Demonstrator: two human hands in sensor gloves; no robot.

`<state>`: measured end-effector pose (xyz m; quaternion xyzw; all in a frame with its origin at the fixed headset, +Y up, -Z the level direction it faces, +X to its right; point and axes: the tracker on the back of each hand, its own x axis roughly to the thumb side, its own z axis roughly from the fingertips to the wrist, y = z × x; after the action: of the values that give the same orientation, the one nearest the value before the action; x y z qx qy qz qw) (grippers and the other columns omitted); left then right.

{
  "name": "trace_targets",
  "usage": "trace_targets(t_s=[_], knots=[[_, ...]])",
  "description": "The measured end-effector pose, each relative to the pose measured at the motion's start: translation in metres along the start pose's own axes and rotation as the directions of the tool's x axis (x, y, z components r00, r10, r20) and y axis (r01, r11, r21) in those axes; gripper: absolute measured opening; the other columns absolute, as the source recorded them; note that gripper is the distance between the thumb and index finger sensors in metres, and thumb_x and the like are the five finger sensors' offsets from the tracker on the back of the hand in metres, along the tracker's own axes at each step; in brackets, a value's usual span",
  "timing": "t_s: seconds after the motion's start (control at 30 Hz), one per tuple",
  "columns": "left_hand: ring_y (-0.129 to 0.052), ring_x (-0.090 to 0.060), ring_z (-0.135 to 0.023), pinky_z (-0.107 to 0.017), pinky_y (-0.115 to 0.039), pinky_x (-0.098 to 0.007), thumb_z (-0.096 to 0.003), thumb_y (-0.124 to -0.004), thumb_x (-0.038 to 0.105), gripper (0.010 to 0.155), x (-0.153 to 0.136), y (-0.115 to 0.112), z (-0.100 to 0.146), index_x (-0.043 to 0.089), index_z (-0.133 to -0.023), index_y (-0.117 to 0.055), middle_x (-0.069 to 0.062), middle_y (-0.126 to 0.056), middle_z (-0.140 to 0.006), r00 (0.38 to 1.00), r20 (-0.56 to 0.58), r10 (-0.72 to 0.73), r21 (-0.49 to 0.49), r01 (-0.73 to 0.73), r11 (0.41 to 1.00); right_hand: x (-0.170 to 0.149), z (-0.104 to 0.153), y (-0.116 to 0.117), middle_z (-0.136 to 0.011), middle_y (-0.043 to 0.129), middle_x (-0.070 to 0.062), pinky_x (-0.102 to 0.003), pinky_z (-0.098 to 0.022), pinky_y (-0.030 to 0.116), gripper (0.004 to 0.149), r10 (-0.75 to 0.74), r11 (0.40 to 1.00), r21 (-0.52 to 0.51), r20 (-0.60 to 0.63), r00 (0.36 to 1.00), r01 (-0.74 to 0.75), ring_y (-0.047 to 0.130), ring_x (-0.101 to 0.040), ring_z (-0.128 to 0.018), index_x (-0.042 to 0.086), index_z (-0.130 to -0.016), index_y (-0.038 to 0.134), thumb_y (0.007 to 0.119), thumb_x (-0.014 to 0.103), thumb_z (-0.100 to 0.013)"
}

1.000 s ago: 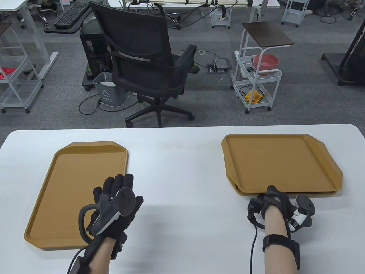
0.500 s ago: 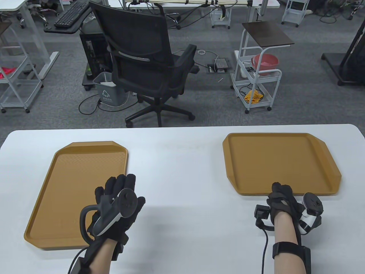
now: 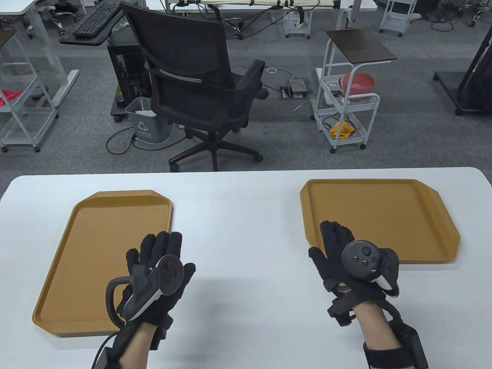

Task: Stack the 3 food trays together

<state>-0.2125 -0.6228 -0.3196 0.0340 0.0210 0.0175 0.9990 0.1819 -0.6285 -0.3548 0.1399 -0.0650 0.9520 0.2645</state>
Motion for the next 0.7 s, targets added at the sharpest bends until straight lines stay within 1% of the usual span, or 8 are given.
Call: trace_targets(t_s=[0.13, 0.2, 0.27, 0.33, 0.43, 0.53, 0.63, 0.7], knots=[[-0.04, -0.031, -0.122, -0.085, -0.039, -0.064, -0.0491, -0.058, 0.069, 0.079, 0.0, 0.0, 0.0, 0.04, -0.115, -0.026, 0.006, -0.034, -0.127, 1.0, 0.0, 0.001, 0.012, -0.001, 1.0, 0.015, 0.007, 0.003, -0.114, 0.031, -0.033, -0.069, -0.07, 0.038, 0.076, 0.101, 0.995, 0.008, 0.043, 0.994, -0.102, 0.03, -0.062, -0.101, 0.008, -0.113, 0.03, 0.064, 0.049, -0.058], [-0.041, -0.031, -0.122, -0.085, -0.04, -0.064, -0.049, -0.058, 0.069, 0.079, -0.001, 0.0, 0.0, 0.04, -0.115, -0.026, 0.006, -0.035, -0.127, 1.0, -0.002, 0.002, 0.014, -0.002, 1.0, 0.017, 0.01, 0.004, -0.114, 0.032, -0.033, -0.068, -0.07, 0.038, 0.076, 0.13, 0.991, -0.008, 0.056, 0.99, -0.13, 0.03, -0.062, -0.101, 0.008, -0.113, 0.03, 0.063, 0.049, -0.058], [-0.042, -0.031, -0.122, -0.085, -0.041, -0.063, -0.049, -0.059, 0.069, 0.079, -0.001, -0.003, -0.001, 0.04, -0.115, -0.026, 0.006, -0.035, -0.127, 1.0, -0.005, -0.004, 0.01, 0.004, 1.0, 0.017, 0.01, 0.006, -0.114, 0.035, -0.033, -0.068, -0.07, 0.039, 0.075, 0.126, 0.992, -0.02, 0.055, 0.99, -0.126, 0.032, -0.061, -0.101, 0.008, -0.113, 0.033, 0.065, 0.048, -0.058], [-0.043, -0.031, -0.122, -0.085, -0.042, -0.063, -0.0489, -0.059, 0.069, 0.079, -0.001, -0.006, -0.003, 0.04, -0.115, -0.027, 0.006, -0.035, -0.127, 1.0, -0.007, -0.015, 0.004, 0.015, 1.0, 0.015, 0.01, 0.005, -0.114, 0.033, -0.033, -0.068, -0.071, 0.038, 0.075, 0.128, 0.992, 0.019, 0.047, 0.991, -0.129, 0.031, -0.061, -0.101, 0.008, -0.113, 0.031, 0.063, 0.049, -0.059], [-0.043, -0.031, -0.122, -0.085, -0.043, -0.062, -0.0488, -0.059, 0.069, 0.079, 0.001, -0.012, -0.005, 0.04, -0.115, -0.027, 0.006, -0.035, -0.127, 0.999, -0.008, -0.038, -0.015, 0.038, 0.999, 0.013, 0.012, 0.002, -0.114, 0.035, -0.033, -0.067, -0.07, 0.039, 0.074, 0.098, 0.995, 0.001, 0.046, 0.994, -0.099, 0.033, -0.061, -0.101, 0.008, -0.113, 0.033, 0.063, 0.048, -0.058], [-0.044, -0.031, -0.122, -0.086, -0.044, -0.062, -0.0486, -0.059, 0.069, 0.079, 0.0, -0.019, -0.008, 0.04, -0.115, -0.028, 0.006, -0.035, -0.127, 0.998, -0.011, -0.061, -0.036, 0.06, 0.998, 0.01, 0.012, -0.001, -0.114, 0.035, -0.033, -0.067, -0.071, 0.039, 0.074, 0.095, 0.995, 0.011, 0.037, 0.995, -0.096, 0.032, -0.061, -0.101, 0.008, -0.113, 0.033, 0.063, 0.048, -0.059], [-0.047, -0.031, -0.12, -0.086, -0.047, -0.06, -0.048, -0.061, 0.068, 0.079, -0.005, -0.03, -0.01, 0.039, -0.114, -0.03, 0.005, -0.037, -0.126, 0.996, -0.02, -0.087, -0.063, 0.086, 0.994, 0.006, 0.012, -0.003, -0.114, 0.035, -0.033, -0.067, -0.071, 0.039, 0.074, 0.075, 0.997, 0.007, 0.031, 0.997, -0.076, 0.033, -0.061, -0.101, 0.008, -0.113, 0.034, 0.063, 0.048, -0.059], [-0.049, -0.03, -0.12, -0.086, -0.048, -0.058, -0.0476, -0.061, 0.069, 0.079, -0.012, -0.038, -0.01, 0.038, -0.114, -0.031, 0.005, -0.038, -0.126, 0.989, -0.031, -0.143, -0.097, 0.139, 0.985, 0.004, 0.012, -0.004, -0.114, 0.036, -0.033, -0.067, -0.071, 0.039, 0.074, 0.072, 0.997, 0.014, 0.028, 0.997, -0.072, 0.033, -0.061, -0.101, 0.008, -0.113, 0.034, 0.063, 0.048, -0.059]])
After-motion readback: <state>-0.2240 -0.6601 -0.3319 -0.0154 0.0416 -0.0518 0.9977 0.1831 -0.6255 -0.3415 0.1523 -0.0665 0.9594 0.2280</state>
